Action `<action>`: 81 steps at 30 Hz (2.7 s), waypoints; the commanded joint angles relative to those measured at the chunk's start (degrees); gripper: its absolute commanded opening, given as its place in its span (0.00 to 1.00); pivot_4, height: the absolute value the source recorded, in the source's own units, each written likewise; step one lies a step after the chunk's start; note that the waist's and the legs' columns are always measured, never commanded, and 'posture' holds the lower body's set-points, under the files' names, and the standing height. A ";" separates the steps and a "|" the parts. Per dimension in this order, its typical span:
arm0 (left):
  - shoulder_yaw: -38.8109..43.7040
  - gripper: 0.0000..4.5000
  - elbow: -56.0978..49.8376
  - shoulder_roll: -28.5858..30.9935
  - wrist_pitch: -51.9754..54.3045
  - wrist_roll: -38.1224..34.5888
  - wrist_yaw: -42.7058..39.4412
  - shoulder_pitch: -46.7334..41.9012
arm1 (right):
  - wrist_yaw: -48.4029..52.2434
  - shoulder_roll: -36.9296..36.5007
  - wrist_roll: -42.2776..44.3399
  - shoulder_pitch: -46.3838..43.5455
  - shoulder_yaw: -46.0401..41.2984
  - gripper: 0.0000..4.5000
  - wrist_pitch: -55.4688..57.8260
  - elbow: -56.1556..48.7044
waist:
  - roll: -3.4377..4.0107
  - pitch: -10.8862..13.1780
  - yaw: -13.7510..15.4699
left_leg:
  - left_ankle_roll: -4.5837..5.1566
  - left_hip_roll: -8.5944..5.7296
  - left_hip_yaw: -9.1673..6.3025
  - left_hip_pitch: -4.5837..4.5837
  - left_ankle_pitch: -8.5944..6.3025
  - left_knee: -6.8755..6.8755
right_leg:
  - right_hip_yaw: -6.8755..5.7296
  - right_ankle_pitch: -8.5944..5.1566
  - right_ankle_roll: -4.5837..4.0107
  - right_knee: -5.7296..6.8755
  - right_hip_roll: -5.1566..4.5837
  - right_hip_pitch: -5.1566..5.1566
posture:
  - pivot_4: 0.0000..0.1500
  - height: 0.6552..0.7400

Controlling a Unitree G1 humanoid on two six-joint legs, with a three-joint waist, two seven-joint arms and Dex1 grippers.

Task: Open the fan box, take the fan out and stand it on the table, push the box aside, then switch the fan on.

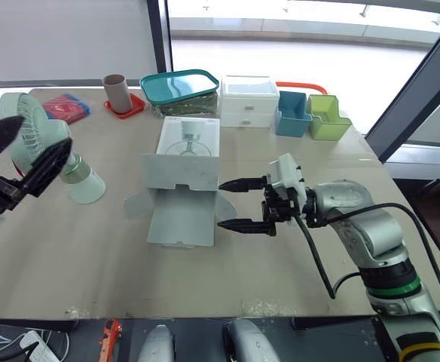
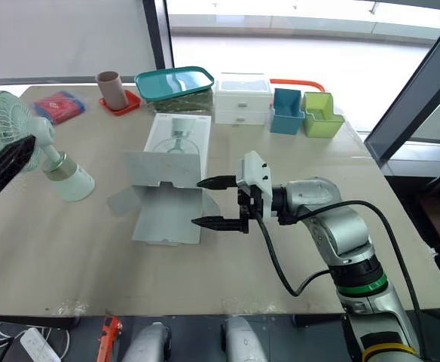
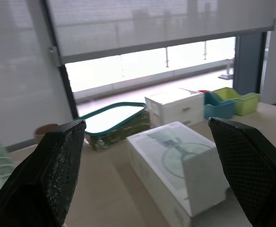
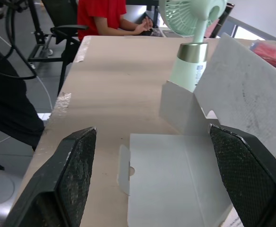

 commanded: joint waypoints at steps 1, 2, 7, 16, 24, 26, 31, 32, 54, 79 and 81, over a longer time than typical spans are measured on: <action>-3.45 0.98 -0.92 2.18 0.18 -0.69 -7.62 4.28 | -3.12 -0.15 -1.26 -1.16 -1.37 0.86 0.58 -0.73 | 0.01 0.00 -0.07 | 0.00 0.01 0.00 0.00 0.00 0.00 | 0.01 0.00 0.00 0.00 0.01 0.00 | 1.00 1.00; -4.74 0.98 -0.27 2.08 -0.35 -0.02 -10.21 6.04 | -4.49 -0.25 -1.81 -0.88 -1.56 0.86 1.16 -1.10 | 0.02 0.01 -0.09 | 0.00 0.01 0.00 0.00 0.00 -0.01 | 0.01 0.00 -0.01 0.00 0.02 -0.01 | 1.00 1.00; -8.86 0.98 5.12 2.46 -3.15 5.46 -17.57 11.00 | -11.43 -0.28 -3.39 0.76 -1.86 0.86 6.36 -4.16 | 0.02 0.01 0.01 | 0.00 0.04 0.00 -0.01 0.00 -0.04 | 0.01 -0.03 -0.05 0.00 0.06 -0.04 | 1.00 1.00; -11.45 0.98 7.45 1.94 -4.72 8.24 -20.34 9.53 | -20.04 1.04 -4.34 2.65 -0.26 0.86 15.64 -8.62 | 0.02 0.01 0.09 | 0.01 0.05 0.01 -0.04 0.00 -0.04 | 0.02 -0.10 -0.02 -0.01 0.07 -0.07 | 1.00 1.00; -13.93 0.98 5.99 0.84 -5.91 10.54 -20.52 11.10 | -25.98 3.41 -6.02 1.58 1.98 0.86 22.22 -9.09 | 0.03 0.02 0.05 | 0.01 0.10 0.01 -0.05 -0.01 -0.06 | 0.02 -0.08 -0.06 -0.01 0.11 -0.09 | 1.00 1.00; -14.12 0.98 6.09 0.68 -6.11 10.66 -20.47 11.29 | -26.72 4.10 -5.93 1.23 2.19 0.86 22.98 -8.81 | 0.03 0.01 0.06 | 0.01 0.10 0.01 -0.06 -0.01 -0.06 | 0.02 -0.08 -0.05 -0.01 0.11 -0.10 | 1.00 1.00; -14.69 0.98 6.69 0.55 -7.45 12.47 -21.69 12.88 | -28.69 6.56 -7.10 -0.46 4.03 0.86 24.60 -6.38 | 0.03 0.02 -0.12 | 0.01 0.11 0.01 -0.05 -0.01 -0.06 | 0.02 -0.09 -0.04 -0.01 0.14 -0.11 | 1.00 1.00; -14.64 0.98 6.68 0.50 -7.62 12.45 -21.83 13.00 | -28.95 6.87 -7.43 -0.81 4.40 0.86 24.70 -5.87 | 0.03 0.02 -0.11 | 0.01 0.13 0.01 -0.05 -0.01 -0.06 | 0.02 -0.09 -0.04 -0.01 0.16 -0.12 | 1.00 1.00; -16.74 1.00 5.48 -1.34 -9.86 15.75 -19.82 14.09 | -32.73 12.38 -14.02 -7.29 9.24 0.11 28.98 3.10 | 0.04 0.02 -0.05 | 0.02 0.15 0.01 -0.08 -0.01 -0.10 | 0.02 -0.08 -0.07 -0.01 0.18 -0.16 | 1.00 1.00; -19.41 1.00 8.00 -1.51 -12.48 18.34 -20.64 13.05 | -30.57 5.24 -15.07 -4.77 1.42 0.05 26.60 4.86 | 0.04 0.02 -0.46 | 0.05 0.24 0.01 -0.07 -0.03 -0.11 | 0.05 -0.11 -0.03 -0.03 0.31 -0.17 | 1.00 1.00; -19.60 1.00 7.97 -1.64 -12.71 18.57 -20.61 13.11 | -30.42 5.68 -15.18 -5.12 1.42 0.05 25.96 5.27 | 0.04 0.02 -0.45 | 0.05 0.23 0.01 -0.08 -0.03 -0.10 | 0.05 -0.10 -0.04 -0.04 0.30 -0.17 | 1.00 1.00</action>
